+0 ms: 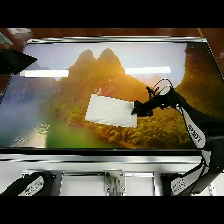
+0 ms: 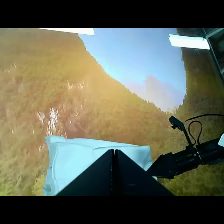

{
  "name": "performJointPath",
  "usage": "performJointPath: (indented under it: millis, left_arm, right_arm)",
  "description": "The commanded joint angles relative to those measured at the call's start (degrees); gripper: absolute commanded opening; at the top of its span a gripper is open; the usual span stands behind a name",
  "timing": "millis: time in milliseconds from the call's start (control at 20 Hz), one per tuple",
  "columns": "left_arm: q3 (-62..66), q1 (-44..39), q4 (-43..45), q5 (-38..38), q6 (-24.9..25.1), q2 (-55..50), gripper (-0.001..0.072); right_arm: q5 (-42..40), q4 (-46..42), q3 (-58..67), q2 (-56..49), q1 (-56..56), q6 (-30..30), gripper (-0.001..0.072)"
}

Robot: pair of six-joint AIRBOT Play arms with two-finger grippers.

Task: Fold the shirts.

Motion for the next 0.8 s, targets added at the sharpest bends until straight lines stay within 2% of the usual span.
performJointPath:
  millis: [0,100,200,400,550,750]
  left_arm:
    - [0.0,0.0,0.1,0.6,-1.4,0.0,0.0033]
    - [0.0,0.0,0.1,0.6,-1.4,0.0,0.0033]
    - [0.0,0.0,0.1,0.6,-1.4,0.0,0.0033]
    - [0.0,-0.3,0.0,0.4,-1.4,0.0,0.0033]
    - [0.0,-2.0,0.0,0.4,-1.5,0.0,0.0033]
    - [0.0,-5.5,0.0,0.4,-1.5,0.0,0.0034]
  right_arm:
    - [-3.6,2.3,1.6,-0.7,1.0,-6.6,0.0060]
    - [-4.2,2.3,5.8,0.9,-1.6,-12.6,0.0059]
    - [-4.4,1.2,11.5,2.3,-6.7,-13.1,0.0060]
    - [-3.4,0.6,18.9,4.6,-22.2,-7.2,0.0060]
    - [2.4,-0.3,19.1,5.4,-35.9,-4.8,0.0060]
    - [11.4,-12.5,19.1,5.4,-51.6,-0.5,0.0060]
